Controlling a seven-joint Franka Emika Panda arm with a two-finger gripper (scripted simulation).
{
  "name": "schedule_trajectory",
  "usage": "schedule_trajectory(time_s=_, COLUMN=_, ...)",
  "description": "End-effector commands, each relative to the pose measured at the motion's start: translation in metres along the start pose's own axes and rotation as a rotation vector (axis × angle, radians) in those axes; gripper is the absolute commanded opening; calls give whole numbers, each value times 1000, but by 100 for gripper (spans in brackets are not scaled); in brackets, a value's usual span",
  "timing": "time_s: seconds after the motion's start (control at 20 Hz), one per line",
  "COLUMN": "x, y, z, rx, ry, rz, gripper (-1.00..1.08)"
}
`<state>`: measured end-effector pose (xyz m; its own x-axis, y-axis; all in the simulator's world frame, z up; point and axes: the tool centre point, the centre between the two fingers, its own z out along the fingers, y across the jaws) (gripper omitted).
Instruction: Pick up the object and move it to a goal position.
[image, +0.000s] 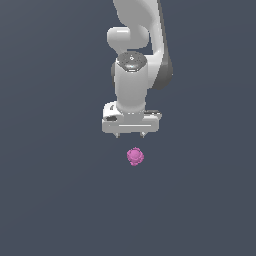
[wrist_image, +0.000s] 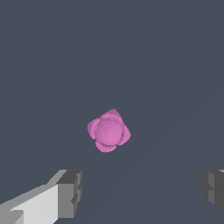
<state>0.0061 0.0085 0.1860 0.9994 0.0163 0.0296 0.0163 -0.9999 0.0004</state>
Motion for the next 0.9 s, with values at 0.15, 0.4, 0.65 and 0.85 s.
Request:
schedule_trajectory(time_s=0.15, x=0, y=1, z=1, rx=3, ry=0, rz=7, gripper=100)
schedule_trajectory(time_s=0.4, x=-1, y=4, z=4, rx=20, ry=1, rz=43, gripper=100)
schedule_trajectory(time_s=0.65, x=-1, y=5, z=5, rx=25, ry=1, rz=52, gripper=100)
schedule_trajectory(time_s=0.85, x=-1, y=5, z=5, rx=24, ry=1, rz=55, gripper=100)
